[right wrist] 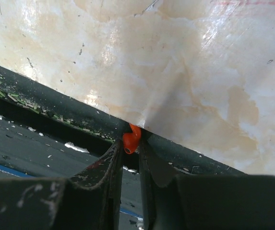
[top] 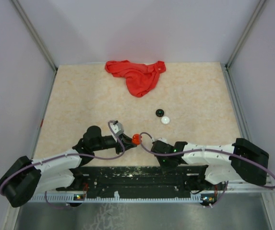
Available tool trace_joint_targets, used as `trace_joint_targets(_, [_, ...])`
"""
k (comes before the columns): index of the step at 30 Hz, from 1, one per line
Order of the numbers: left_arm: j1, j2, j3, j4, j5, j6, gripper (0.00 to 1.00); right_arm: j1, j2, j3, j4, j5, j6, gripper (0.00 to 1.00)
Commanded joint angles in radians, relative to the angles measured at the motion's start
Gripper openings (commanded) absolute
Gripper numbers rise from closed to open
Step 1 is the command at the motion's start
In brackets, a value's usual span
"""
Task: Insert the wireless bluetooth earbuds into the charging case
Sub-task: Pick up the earbud from the corner of the board.
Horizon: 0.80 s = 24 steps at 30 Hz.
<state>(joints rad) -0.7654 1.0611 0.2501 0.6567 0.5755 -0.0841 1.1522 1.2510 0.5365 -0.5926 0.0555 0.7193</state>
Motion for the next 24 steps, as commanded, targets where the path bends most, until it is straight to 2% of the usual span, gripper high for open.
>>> trace_joint_targets(1, [-0.006, -0.015, 0.029, -0.002, -0.006, 0.022, 0.01, 0.015, 0.005, 0.011, 0.008, 0.014, 0.008, 0.16])
trace_joint_targets(6, [-0.006, -0.046, 0.026, -0.032, -0.036, 0.042, 0.01, 0.016, -0.031, 0.066, -0.063, 0.034, -0.017, 0.10])
trace_joint_targets(14, [-0.006, -0.084, 0.008, -0.034, -0.081, 0.042, 0.01, 0.010, -0.118, 0.186, -0.160, 0.071, -0.071, 0.08])
trace_joint_targets(19, [-0.006, -0.072, 0.009, -0.028, -0.083, 0.033, 0.01, -0.150, -0.073, 0.204, -0.119, 0.065, -0.174, 0.08])
trace_joint_targets(24, [-0.006, -0.096, 0.010, -0.042, -0.087, 0.027, 0.01, -0.267, 0.045, 0.239, -0.012, 0.067, -0.253, 0.11])
